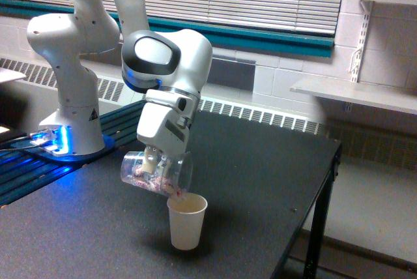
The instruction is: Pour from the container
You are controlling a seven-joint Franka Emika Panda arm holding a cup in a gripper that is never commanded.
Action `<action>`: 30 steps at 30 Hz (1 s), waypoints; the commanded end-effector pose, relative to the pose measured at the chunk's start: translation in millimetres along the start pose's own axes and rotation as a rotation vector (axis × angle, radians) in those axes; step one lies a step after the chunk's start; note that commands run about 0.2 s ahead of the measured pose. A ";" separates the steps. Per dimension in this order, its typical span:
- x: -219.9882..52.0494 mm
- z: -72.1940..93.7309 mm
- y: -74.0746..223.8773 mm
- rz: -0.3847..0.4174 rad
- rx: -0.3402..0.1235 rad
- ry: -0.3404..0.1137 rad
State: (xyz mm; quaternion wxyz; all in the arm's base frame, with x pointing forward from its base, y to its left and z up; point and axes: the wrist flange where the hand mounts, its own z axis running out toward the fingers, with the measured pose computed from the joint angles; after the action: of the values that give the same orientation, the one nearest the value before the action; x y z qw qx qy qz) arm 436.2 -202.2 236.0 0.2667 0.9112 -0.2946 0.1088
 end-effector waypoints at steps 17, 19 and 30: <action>-9.2 -8.6 -15.3 -0.089 -0.025 0.029; -10.5 -9.5 -17.9 -0.099 -0.026 0.032; -9.9 -9.2 -17.6 -0.117 -0.044 0.038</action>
State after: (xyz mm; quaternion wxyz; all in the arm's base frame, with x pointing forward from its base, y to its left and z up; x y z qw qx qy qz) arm 438.8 -176.9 231.0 0.2892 0.9204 -0.2416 0.1046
